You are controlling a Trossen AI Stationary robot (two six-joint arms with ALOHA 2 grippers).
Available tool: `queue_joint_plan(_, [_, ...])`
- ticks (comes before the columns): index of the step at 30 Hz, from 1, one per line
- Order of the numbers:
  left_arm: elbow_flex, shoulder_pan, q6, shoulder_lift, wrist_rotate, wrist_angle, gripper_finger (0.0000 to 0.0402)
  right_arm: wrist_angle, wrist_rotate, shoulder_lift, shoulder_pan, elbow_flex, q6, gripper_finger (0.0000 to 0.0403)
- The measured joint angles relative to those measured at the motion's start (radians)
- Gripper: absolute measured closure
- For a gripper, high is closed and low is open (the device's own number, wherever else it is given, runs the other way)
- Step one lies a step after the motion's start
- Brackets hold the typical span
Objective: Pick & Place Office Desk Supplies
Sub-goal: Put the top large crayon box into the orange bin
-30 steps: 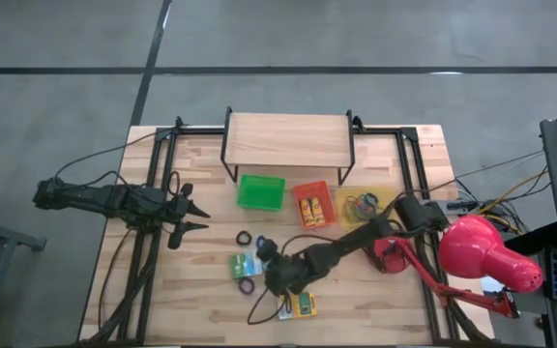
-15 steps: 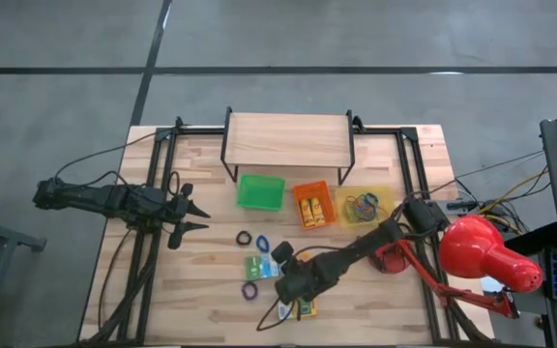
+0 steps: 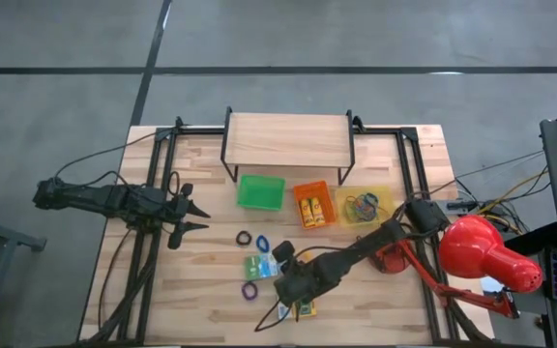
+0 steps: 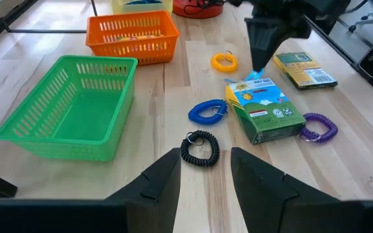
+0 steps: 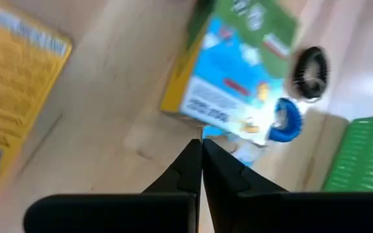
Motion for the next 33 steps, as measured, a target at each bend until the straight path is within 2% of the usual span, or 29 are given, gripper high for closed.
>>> queue_joint_plan(10, [0.0, 0.0, 0.0, 0.0, 0.0, 0.0, 0.0259, 0.005, -0.034, -0.118, 0.0, -0.006, 0.183, 0.0394])
queue_joint_plan(28, [0.0, 0.0, 0.0, 0.0, 0.0, 0.0, 0.0259, 0.009, -0.056, -0.111, -0.011, -0.075, 0.231, 0.0393])
queue_joint_plan(33, [0.0, 0.0, 0.0, 0.0, 0.0, 0.0, 0.0259, 0.011, -0.056, -0.111, -0.015, -0.079, 0.264, 0.0374])
